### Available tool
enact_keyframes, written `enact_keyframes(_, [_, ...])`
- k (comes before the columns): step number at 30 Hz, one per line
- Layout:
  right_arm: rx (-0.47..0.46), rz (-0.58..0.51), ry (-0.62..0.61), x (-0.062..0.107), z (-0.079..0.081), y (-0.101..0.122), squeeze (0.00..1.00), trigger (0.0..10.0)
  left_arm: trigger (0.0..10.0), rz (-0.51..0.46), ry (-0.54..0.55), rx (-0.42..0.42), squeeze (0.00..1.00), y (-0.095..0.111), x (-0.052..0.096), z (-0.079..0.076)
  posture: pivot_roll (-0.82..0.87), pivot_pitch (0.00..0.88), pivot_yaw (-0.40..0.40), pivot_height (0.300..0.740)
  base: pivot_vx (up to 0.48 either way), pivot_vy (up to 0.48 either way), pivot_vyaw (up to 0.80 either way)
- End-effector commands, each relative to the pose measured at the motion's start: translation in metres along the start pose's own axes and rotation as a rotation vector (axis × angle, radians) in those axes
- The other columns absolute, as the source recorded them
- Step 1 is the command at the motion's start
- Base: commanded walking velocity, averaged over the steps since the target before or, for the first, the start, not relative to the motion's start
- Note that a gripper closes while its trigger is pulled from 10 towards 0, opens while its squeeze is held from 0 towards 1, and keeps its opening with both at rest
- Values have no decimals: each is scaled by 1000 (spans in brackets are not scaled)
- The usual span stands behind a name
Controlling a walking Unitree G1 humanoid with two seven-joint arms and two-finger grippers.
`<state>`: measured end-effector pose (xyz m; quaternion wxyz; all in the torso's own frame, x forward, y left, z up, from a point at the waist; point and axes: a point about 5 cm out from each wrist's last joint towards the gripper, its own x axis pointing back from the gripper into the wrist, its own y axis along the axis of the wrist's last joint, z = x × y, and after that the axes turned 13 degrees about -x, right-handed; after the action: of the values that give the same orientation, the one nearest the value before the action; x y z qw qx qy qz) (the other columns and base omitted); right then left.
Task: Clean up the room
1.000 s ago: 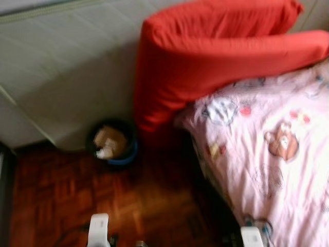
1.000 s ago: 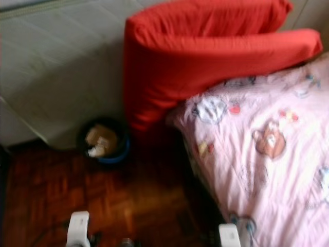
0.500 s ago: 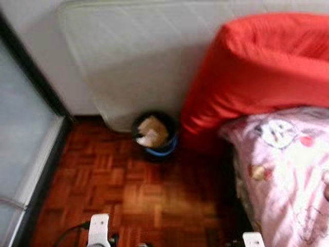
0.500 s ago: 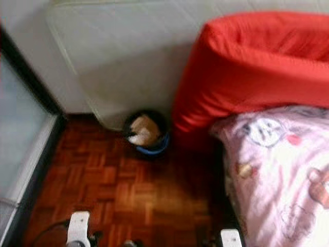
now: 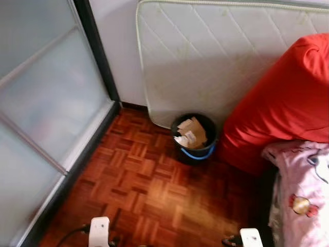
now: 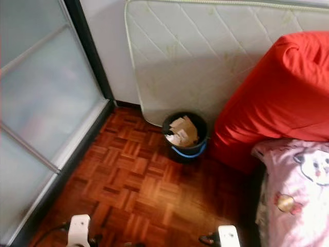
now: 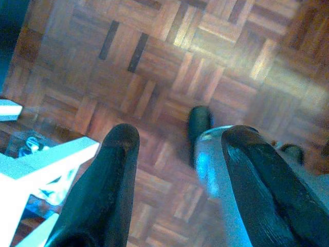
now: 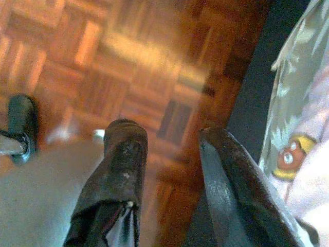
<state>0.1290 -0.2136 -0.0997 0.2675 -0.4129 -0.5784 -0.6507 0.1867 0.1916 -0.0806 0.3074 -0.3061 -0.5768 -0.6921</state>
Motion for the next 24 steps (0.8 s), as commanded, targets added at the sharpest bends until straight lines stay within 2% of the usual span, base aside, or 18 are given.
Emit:
enact_keyframes(1, [-8,22,21,1,7,-6,0,10000,10000,17,12,-12,0,-3,1,7,-55,151,7,740,345,0,0])
enact_keyframes(5, [15,20,35,-1,18,-3,0,10000,10000,12,11,-19,0,-1,0,7,-55,149,8,740,344,0,0])
enact_keyframes(8, [11,16,38,-1,22,-3,0,10000,10000,9,8,-27,0,-1,0,6,-56,137,11,740,346,0,733])
enact_keyframes(17, [9,20,28,-1,19,-4,0,10000,10000,9,3,-32,0,-2,0,4,-51,125,8,740,347,0,756])
enact_keyframes(24, [-8,19,26,-1,19,-4,0,10000,10000,19,3,-29,0,-5,1,5,-49,139,11,740,348,0,0])
